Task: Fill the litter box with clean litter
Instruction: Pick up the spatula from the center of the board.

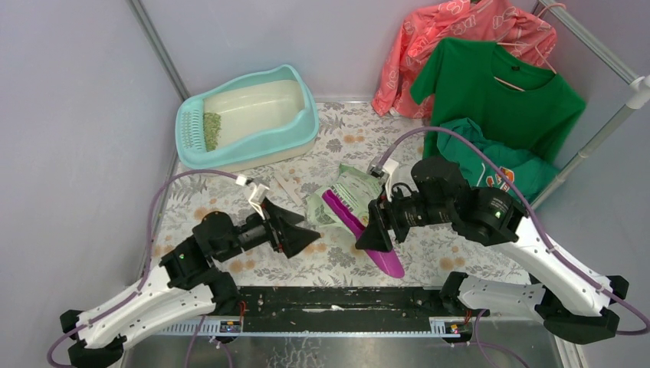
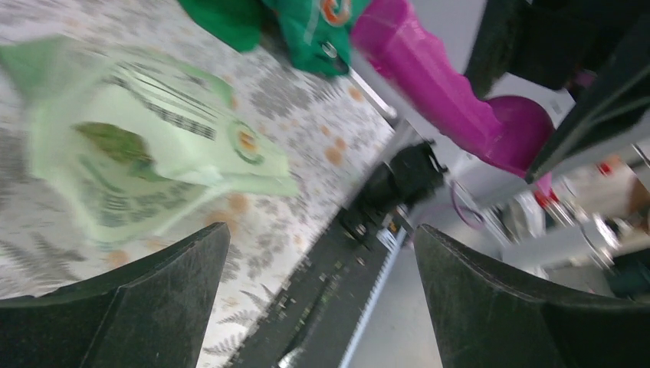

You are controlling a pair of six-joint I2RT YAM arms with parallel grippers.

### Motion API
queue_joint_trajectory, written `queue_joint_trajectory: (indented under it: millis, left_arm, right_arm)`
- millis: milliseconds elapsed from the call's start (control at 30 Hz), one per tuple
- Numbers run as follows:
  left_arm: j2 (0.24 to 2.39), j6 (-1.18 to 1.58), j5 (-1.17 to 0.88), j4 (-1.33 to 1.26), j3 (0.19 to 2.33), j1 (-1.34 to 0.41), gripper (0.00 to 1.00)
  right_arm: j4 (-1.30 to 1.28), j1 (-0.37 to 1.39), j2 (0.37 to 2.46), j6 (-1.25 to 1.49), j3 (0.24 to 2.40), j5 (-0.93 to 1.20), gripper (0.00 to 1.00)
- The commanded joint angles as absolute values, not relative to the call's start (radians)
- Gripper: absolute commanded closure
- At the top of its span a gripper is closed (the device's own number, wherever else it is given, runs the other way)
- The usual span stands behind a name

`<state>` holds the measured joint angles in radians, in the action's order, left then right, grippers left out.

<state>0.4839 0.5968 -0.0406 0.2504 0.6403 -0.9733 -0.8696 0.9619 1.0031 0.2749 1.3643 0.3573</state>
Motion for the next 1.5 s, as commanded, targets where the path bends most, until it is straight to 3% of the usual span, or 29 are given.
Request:
queue_joint_trajectory:
  millis: [0, 133, 567, 1200, 1400, 1467]
  left_arm:
    - [0.509, 0.654, -0.360, -0.022, 0.569, -0.981, 0.01]
    - [0.510, 0.640, -0.430, -0.061, 0.575, -0.989, 0.01]
    - [0.522, 0.728, -0.612, -0.214, 0.545, -0.993, 0.01]
    - [0.620, 0.830, -0.551, -0.324, 0.508, -0.996, 0.01]
    - [0.659, 0.842, -0.578, -0.332, 0.511, -0.997, 0.36]
    - [0.658, 0.845, -0.584, -0.329, 0.509, -0.999, 0.42]
  right_arm:
    - [-0.755, 0.933, 0.996, 0.352, 1.287, 0.670, 0.75]
    - [-0.672, 0.919, 0.992, 0.413, 1.236, 0.836, 0.75]
    - [-0.569, 0.908, 1.022, 0.429, 1.151, 0.979, 0.75]
    - [-0.579, 0.907, 1.042, 0.362, 1.112, 1.020, 0.76]
    - [-0.615, 0.907, 1.043, 0.327, 1.122, 1.004, 0.76]
    - [-0.622, 0.904, 1.044, 0.320, 1.125, 1.001, 0.76]
